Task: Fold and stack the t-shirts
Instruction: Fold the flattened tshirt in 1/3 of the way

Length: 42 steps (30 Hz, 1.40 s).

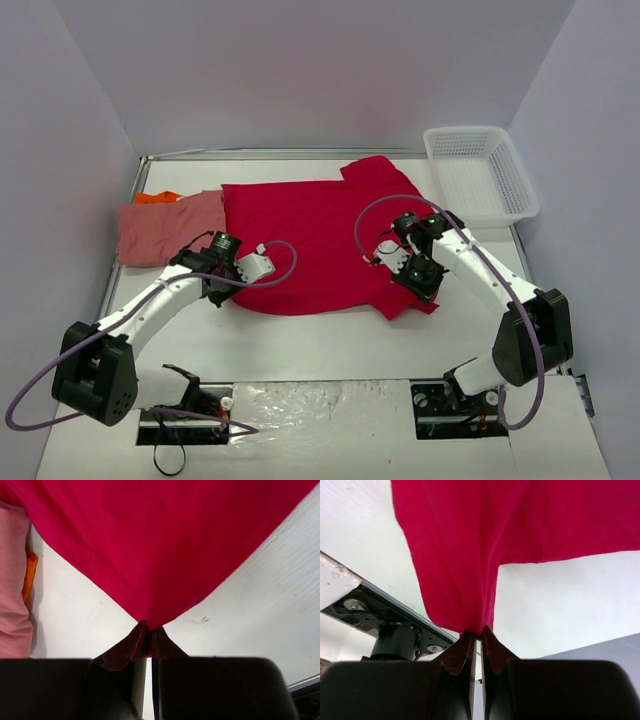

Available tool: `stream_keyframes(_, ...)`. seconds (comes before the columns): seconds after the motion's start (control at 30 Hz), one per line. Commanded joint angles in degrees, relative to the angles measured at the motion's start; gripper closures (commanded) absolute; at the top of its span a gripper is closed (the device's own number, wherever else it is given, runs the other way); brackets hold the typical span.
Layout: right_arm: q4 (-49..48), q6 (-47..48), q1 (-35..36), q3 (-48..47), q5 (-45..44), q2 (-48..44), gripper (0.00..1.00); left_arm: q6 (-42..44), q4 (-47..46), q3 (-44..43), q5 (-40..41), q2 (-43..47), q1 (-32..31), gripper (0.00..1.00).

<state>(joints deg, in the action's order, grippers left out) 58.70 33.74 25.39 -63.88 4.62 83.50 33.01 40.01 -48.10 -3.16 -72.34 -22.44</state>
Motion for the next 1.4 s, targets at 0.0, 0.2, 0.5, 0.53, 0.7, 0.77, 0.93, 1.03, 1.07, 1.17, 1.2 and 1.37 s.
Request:
stream_keyframes(0.0,2.4,3.0,-3.0,-2.6,-2.1,0.9,1.00,0.1,-1.6,-0.7,1.3,-0.7,0.5,0.98)
stream_keyframes(0.2,-0.6,4.1,-6.6,-5.7,-3.0,5.3,1.00,-0.9,-4.7,-1.8,2.6,-2.6,1.3,0.98)
stream_keyframes(0.5,-3.1,3.0,-7.4,-16.6,-5.2,13.7,1.00,-1.5,-8.7,-4.4,6.3,-4.7,2.5,0.98)
stream_keyframes(0.53,-3.2,2.7,-7.4,-17.6,-6.5,15.3,1.00,-1.8,-9.6,-4.6,6.8,-4.7,2.9,0.98)
stream_keyframes(0.7,-3.8,2.0,-7.5,-22.8,-8.1,19.1,1.00,-2.1,-11.9,-4.9,7.7,-5.5,4.1,0.98)
stream_keyframes(0.77,-4.2,1.5,-7.5,-25.1,-9.3,21.1,1.00,-2.3,-12.8,-5.4,7.9,-6.0,4.7,0.98)
stream_keyframes(0.93,-5.1,0.5,-7.5,-29.5,-11.5,24.7,1.00,-2.8,-14.3,-6.7,9.1,-7.7,5.4,0.98)
stream_keyframes(1.03,-5.3,0.0,-7.6,-32.4,-12.5,27.1,1.00,-3.0,-15.0,-7.4,9.7,-9.0,5.5,0.98)
stream_keyframes(1.07,-5.3,-0.1,-7.6,-33.8,-12.7,27.6,1.00,-3.0,-15.1,-7.7,9.8,-9.5,5.5,0.98)
stream_keyframes(1.17,-5.5,-0.4,-7.6,-35.8,-12.9,29.7,1.00,-3.6,-16.1,-8.1,9.9,-10.2,5.5,0.98)
stream_keyframes(1.2,-5.6,-0.6,-7.6,-36.9,-13.1,30.2,1.00,-3.6,-16.2,-8.4,9.8,-11.0,5.5,0.98)
stream_keyframes(1.37,-6.0,-1.0,-7.8,-39.9,-13.8,33.9,1.00,-3.7,-17.2,-9.4,10.5,-13.8,5.5,0.98)
